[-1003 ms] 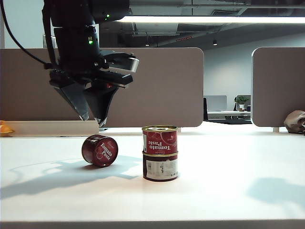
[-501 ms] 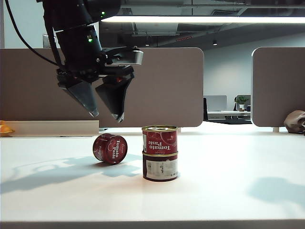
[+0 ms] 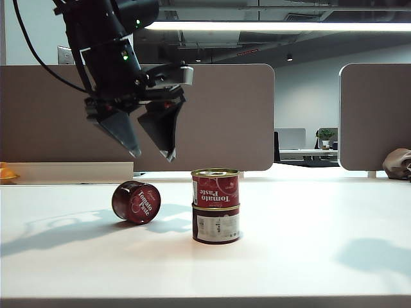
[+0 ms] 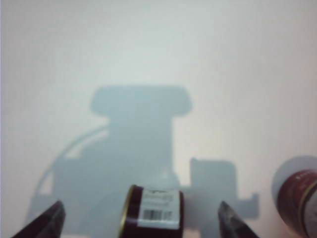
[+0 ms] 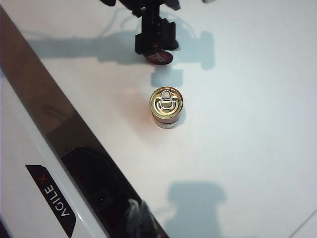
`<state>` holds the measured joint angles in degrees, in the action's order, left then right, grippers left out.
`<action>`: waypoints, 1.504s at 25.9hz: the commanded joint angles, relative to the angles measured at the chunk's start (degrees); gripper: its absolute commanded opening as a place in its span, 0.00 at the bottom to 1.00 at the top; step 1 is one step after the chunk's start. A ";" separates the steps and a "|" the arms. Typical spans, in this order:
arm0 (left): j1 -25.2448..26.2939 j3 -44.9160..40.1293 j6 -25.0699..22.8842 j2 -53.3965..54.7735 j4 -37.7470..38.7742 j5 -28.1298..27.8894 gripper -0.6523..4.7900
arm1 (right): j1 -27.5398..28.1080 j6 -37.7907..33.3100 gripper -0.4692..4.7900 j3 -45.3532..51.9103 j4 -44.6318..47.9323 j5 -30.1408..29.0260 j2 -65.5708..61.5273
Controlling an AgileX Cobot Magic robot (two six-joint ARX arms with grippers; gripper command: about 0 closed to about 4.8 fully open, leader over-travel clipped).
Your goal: Pick up the cans one by one and stack them together.
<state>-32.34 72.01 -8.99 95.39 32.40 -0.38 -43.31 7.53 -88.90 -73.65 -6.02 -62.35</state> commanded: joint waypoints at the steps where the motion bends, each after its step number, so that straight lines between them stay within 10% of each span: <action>1: -0.15 0.35 -0.28 0.90 2.71 1.31 0.85 | -0.04 -0.50 0.08 -0.15 0.13 -0.26 0.24; 19: 0.20 0.31 0.00 3.82 11.02 -1.44 0.84 | -0.04 -0.50 0.08 -0.15 0.17 -0.26 0.22; 39: 0.20 0.31 0.00 4.55 10.78 -2.40 0.50 | -0.04 -0.48 0.08 -0.15 0.17 -0.26 0.22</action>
<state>-32.23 72.10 -9.02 99.90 43.51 -2.61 -43.33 7.14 -88.90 -73.65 -6.07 -62.37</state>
